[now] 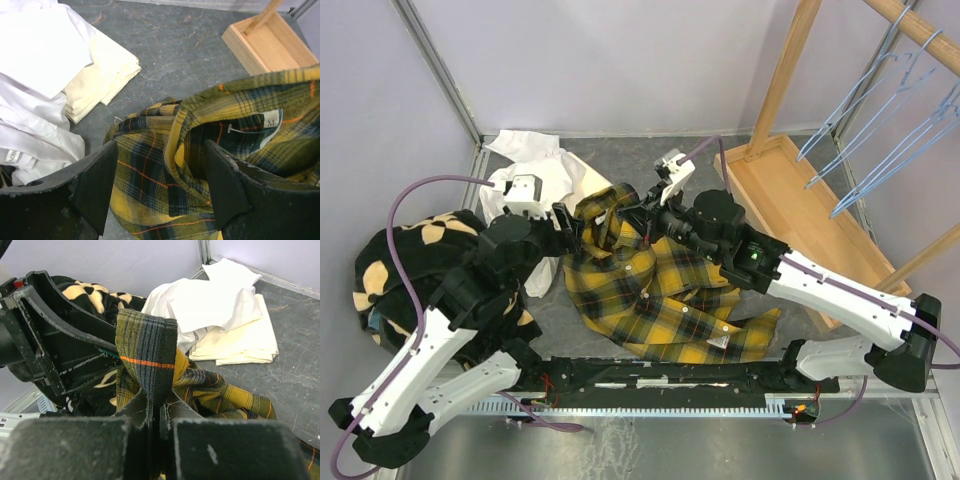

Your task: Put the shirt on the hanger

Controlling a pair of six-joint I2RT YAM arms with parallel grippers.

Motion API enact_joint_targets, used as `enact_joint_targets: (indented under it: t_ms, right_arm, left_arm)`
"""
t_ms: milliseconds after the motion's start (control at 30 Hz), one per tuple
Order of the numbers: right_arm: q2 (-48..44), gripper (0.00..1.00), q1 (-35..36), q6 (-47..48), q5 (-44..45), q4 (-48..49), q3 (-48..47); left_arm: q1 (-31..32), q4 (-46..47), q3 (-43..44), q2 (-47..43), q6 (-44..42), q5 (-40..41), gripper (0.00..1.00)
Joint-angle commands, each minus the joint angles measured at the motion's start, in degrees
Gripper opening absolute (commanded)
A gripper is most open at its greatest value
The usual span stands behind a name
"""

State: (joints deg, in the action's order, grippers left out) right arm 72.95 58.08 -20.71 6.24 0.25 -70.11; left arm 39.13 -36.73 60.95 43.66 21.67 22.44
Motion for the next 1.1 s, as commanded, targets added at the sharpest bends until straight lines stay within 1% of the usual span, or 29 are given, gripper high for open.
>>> enact_joint_targets:
  t_ms: [0,67,133,233,267,300,333,500,533,567,733,800,967,1000,1067]
  right_arm:
    - [-3.16,0.0,0.1,1.02,-0.94,4.03,0.54]
    - [-3.46,0.0,0.03,1.17,-1.37,4.26,0.7]
    - [-3.57,0.0,0.06,1.52,-2.24,4.43,0.71]
    - [-3.82,0.0,0.1,1.77,-4.2,5.86,1.29]
    - [-3.95,0.0,0.08,1.85,-4.67,6.41,1.61]
    - [-4.1,0.0,0.1,1.97,-4.96,6.78,1.89]
    - [-4.2,0.0,0.1,2.11,-5.08,7.08,2.11]
    - [-4.67,0.0,0.09,2.35,-4.79,7.4,3.22]
    - [-4.74,0.0,0.1,2.36,-4.75,7.41,3.36]
    - [-4.73,0.0,0.09,2.39,-4.78,7.3,3.55]
    - [-4.16,0.0,0.05,2.69,-4.89,5.36,3.8]
    - [-3.55,0.07,0.07,1.99,-1.87,2.76,4.13]
    - [-1.4,0.51,0.05,-1.14,6.86,-5.2,2.74]
    - [-1.13,0.57,0.07,-1.47,8.17,-7.21,2.39]
    - [-0.77,0.65,0.08,-1.69,9.9,-9.76,1.5]
  left_arm:
    - [0.15,5.79,-1.68,-0.83,10.02,3.34,0.71]
    - [0.15,6.34,-3.08,-1.05,13.35,3.57,0.64]
    - [0.12,7.78,-4.81,-1.28,15.85,2.46,0.61]
    - [0.15,7.83,-6.49,-0.94,18.67,1.69,0.59]
    - [0.13,7.31,-6.66,-0.79,19.53,1.96,0.57]
    - [0.15,6.88,-6.79,-0.69,20.15,2.32,0.53]
    - [0.2,6.57,-7.0,-0.73,20.58,2.81,0.49]
    - [0.11,5.87,-6.16,-0.93,19.68,5.13,0.17]
    - [0.15,5.68,-5.71,-0.68,18.75,5.44,0.07]
    - [0.14,5.02,-5.05,-0.09,18.12,6.14,0.03]
    - [0.16,2.46,-2.44,1.67,14.25,9.05,0.03]
    - [0.14,2.25,-1.82,1.74,12.74,9.23,0.03]
    - [0.14,0.79,0.08,3.48,10.89,9.93,0.03]
    - [0.15,0.6,0.19,3.72,10.69,10.17,0.03]
    - [0.15,0.52,0.41,3.89,10.36,10.26,0.03]
